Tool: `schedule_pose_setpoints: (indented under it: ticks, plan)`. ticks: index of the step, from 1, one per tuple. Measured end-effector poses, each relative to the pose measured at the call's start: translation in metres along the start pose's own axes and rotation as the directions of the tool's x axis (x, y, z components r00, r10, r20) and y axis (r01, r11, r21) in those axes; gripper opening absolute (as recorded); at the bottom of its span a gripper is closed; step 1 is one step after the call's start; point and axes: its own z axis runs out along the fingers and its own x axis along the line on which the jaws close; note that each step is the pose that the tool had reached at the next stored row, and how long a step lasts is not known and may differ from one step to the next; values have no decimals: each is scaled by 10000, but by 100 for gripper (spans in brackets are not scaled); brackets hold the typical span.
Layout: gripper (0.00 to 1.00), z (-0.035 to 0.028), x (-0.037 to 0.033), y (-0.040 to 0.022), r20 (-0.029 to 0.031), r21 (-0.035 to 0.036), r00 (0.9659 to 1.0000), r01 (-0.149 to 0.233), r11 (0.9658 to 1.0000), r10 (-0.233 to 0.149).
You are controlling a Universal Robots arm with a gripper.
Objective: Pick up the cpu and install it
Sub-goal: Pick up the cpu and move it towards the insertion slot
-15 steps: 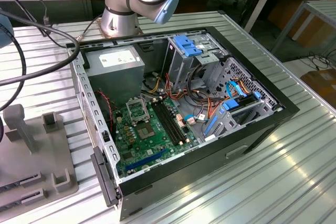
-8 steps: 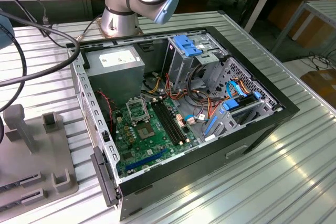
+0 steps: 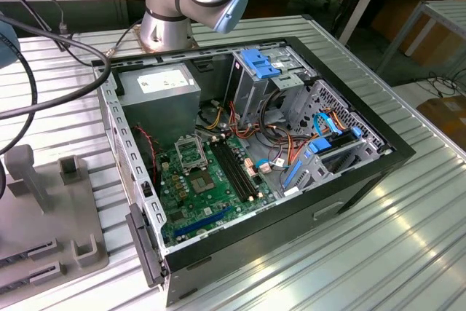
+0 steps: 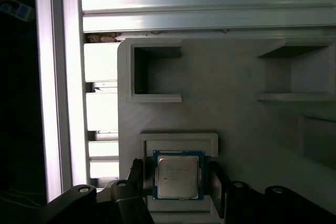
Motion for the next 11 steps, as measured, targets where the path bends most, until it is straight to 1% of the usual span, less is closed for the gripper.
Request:
schedule_pose_setpoints:
  ticks: [11]
  plan:
    - [61, 10, -1, 0, 1, 4, 10000, 9, 10000, -9]
